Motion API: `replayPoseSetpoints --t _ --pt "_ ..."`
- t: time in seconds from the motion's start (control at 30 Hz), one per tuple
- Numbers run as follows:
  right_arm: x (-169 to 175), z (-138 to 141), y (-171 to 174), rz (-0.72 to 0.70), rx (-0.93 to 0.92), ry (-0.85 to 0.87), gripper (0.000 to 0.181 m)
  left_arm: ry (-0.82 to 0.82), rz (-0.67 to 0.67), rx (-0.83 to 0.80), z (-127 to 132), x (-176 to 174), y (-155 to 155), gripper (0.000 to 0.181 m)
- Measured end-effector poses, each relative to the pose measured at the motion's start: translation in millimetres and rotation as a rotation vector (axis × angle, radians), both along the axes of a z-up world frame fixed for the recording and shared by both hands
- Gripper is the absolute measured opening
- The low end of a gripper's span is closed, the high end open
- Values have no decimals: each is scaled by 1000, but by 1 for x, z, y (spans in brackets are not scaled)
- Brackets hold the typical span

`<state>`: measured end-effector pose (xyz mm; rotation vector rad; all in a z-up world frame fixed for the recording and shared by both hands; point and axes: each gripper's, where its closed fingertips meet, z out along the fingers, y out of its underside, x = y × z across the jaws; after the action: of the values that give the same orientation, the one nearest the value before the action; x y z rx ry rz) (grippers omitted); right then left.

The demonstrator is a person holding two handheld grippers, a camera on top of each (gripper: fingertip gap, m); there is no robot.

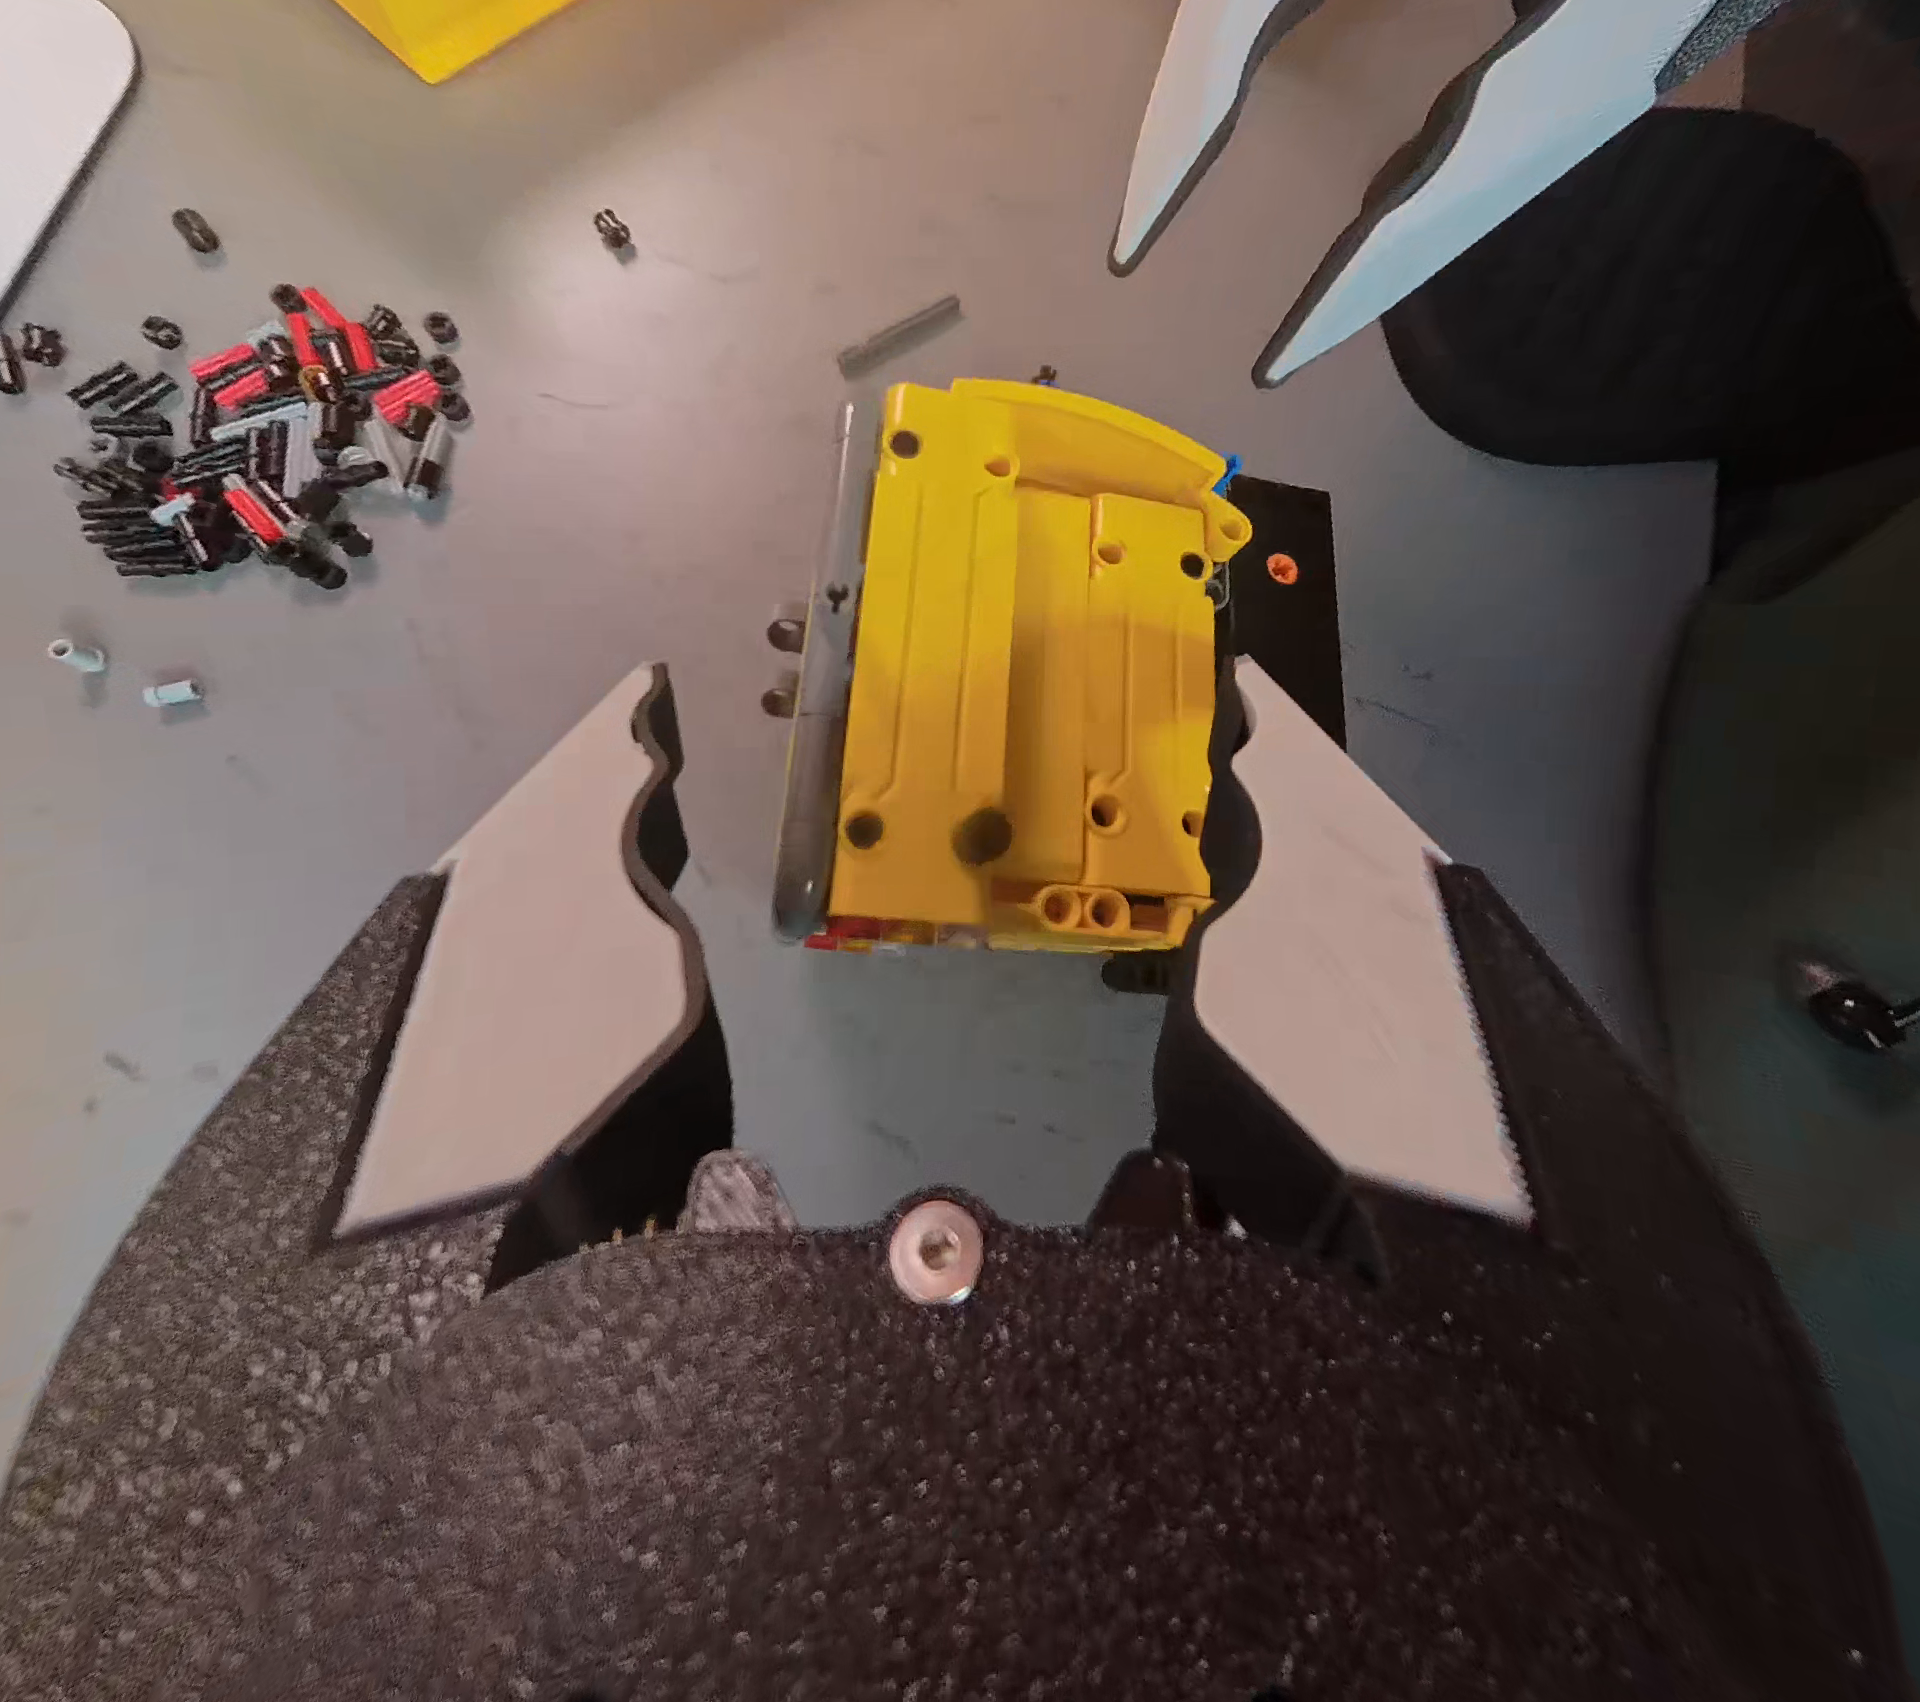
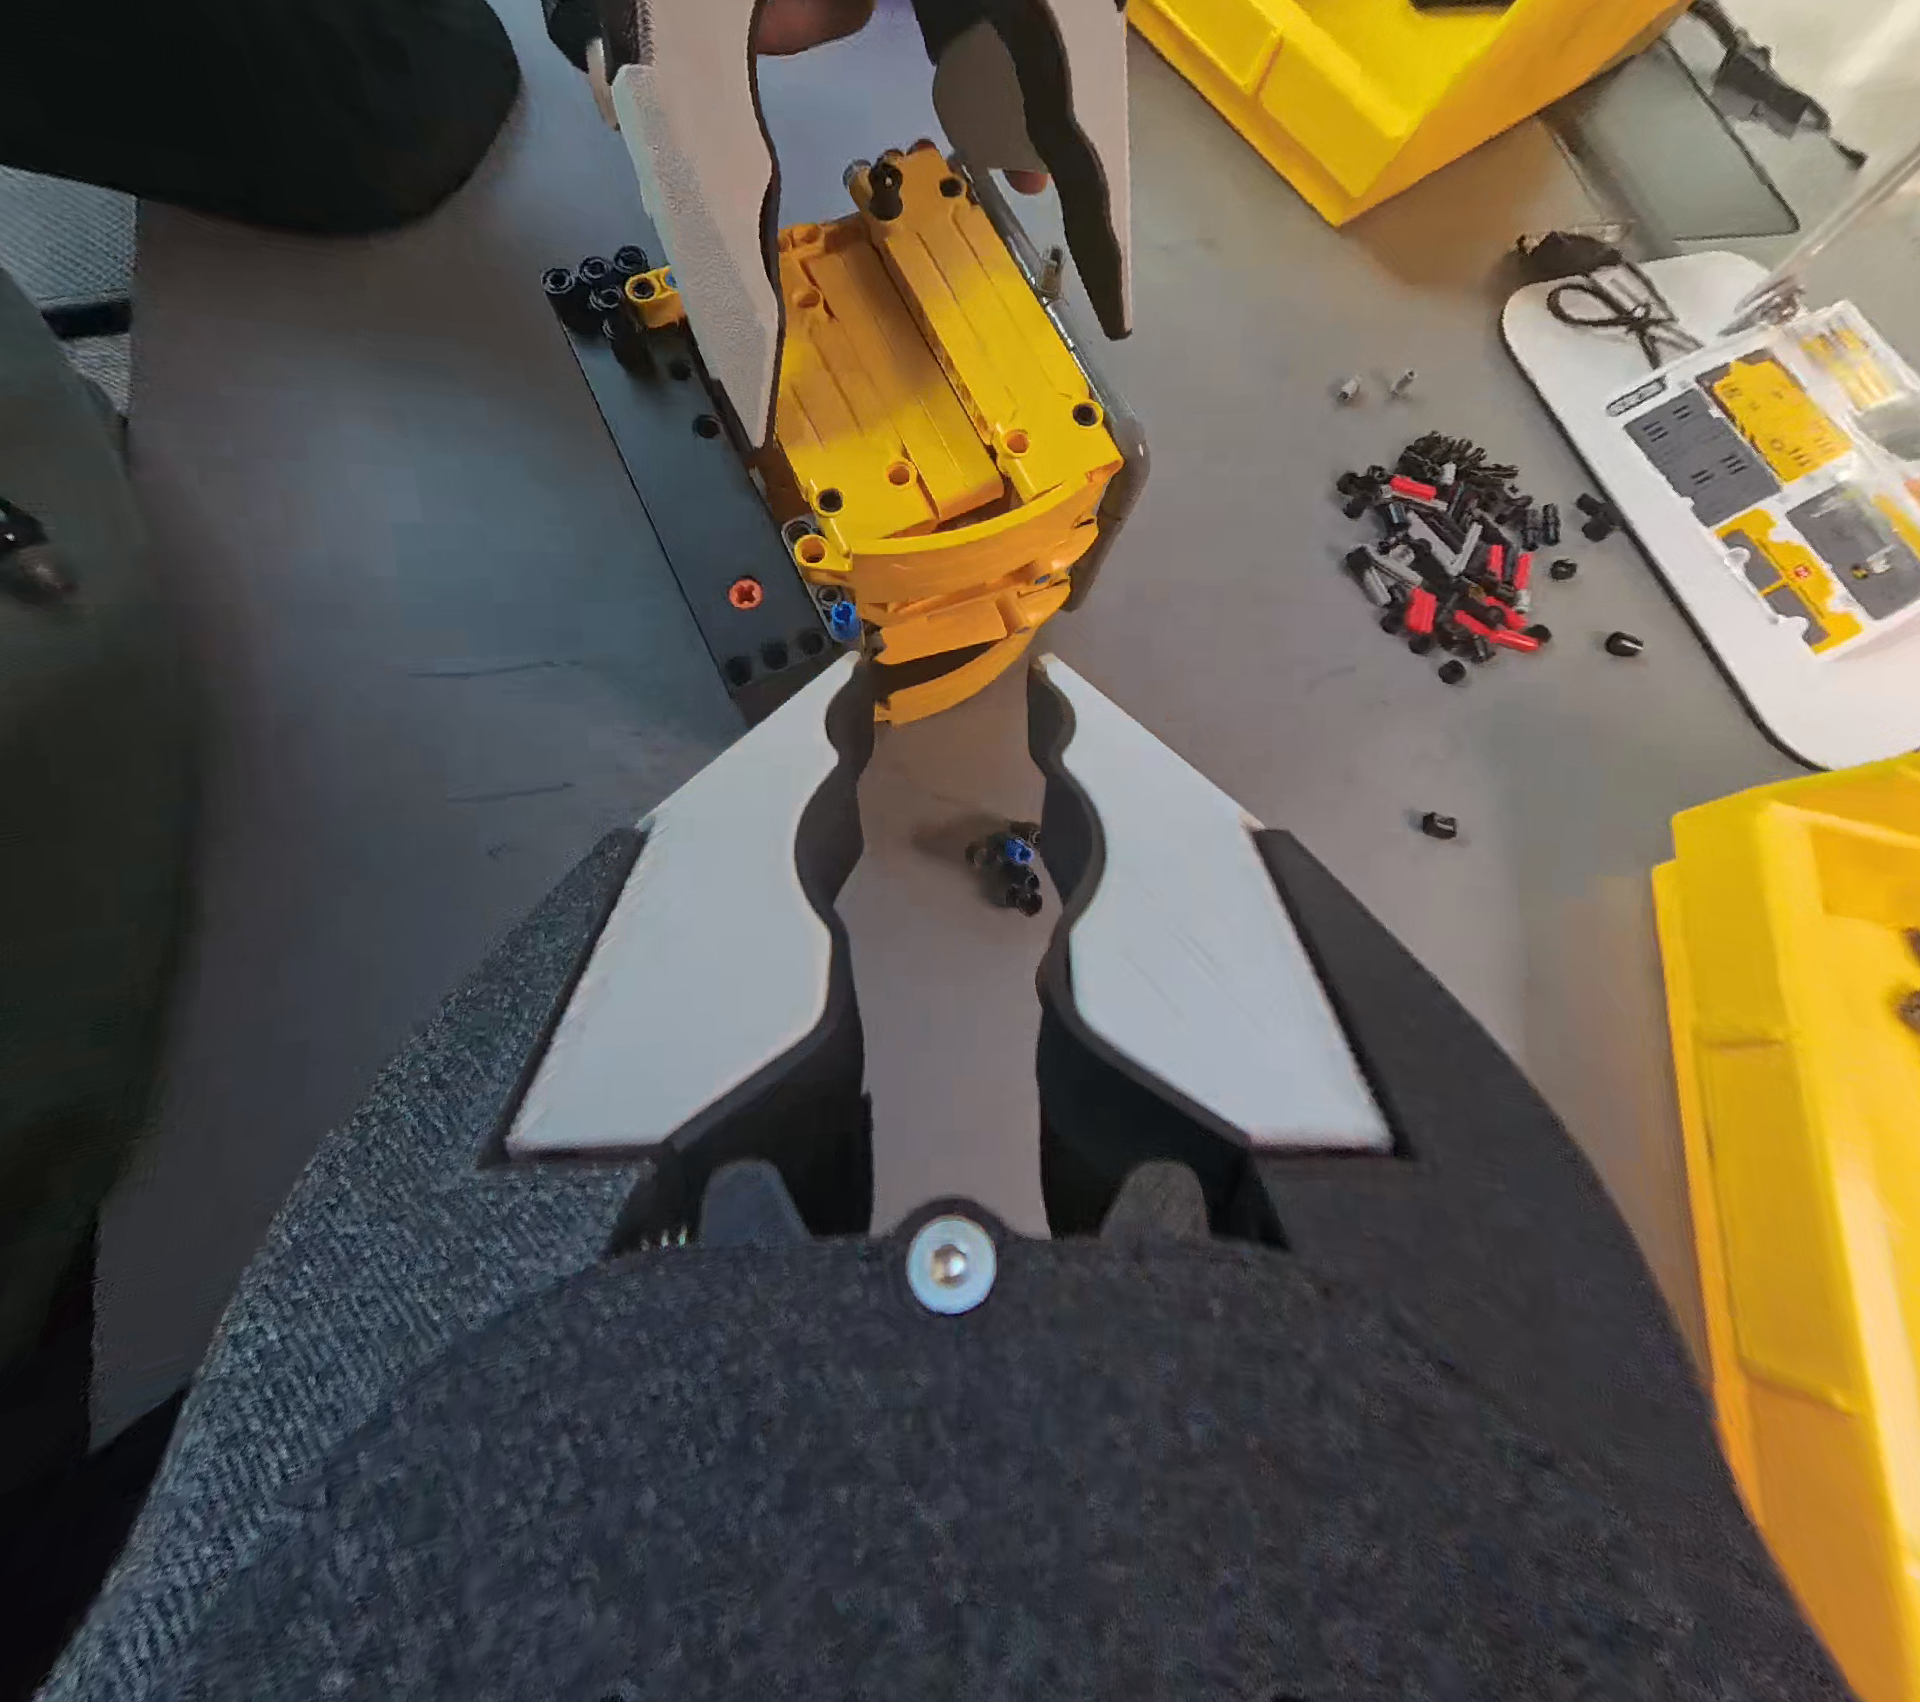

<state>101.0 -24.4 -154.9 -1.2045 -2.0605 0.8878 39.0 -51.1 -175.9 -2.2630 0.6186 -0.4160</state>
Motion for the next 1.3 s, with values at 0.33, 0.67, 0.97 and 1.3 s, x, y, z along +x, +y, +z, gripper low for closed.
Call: replayPoseSetpoints --t 0.33,0.67,0.97,1.3 --pt "-23 -9 -15 -185 -286 -145 18 3 38 -10 -3 12 0 82" --pt "-20 -3 -3 -198 -89 -287 5 4 91 1 -4 8 -4 81" --pt "-18 -5 -7 -208 -55 -238 6 0 91 1 -3 9 -5 81" --pt "-15 -7 -10 -210 40 -133 3 -5 96 1 -4 10 -6 81"
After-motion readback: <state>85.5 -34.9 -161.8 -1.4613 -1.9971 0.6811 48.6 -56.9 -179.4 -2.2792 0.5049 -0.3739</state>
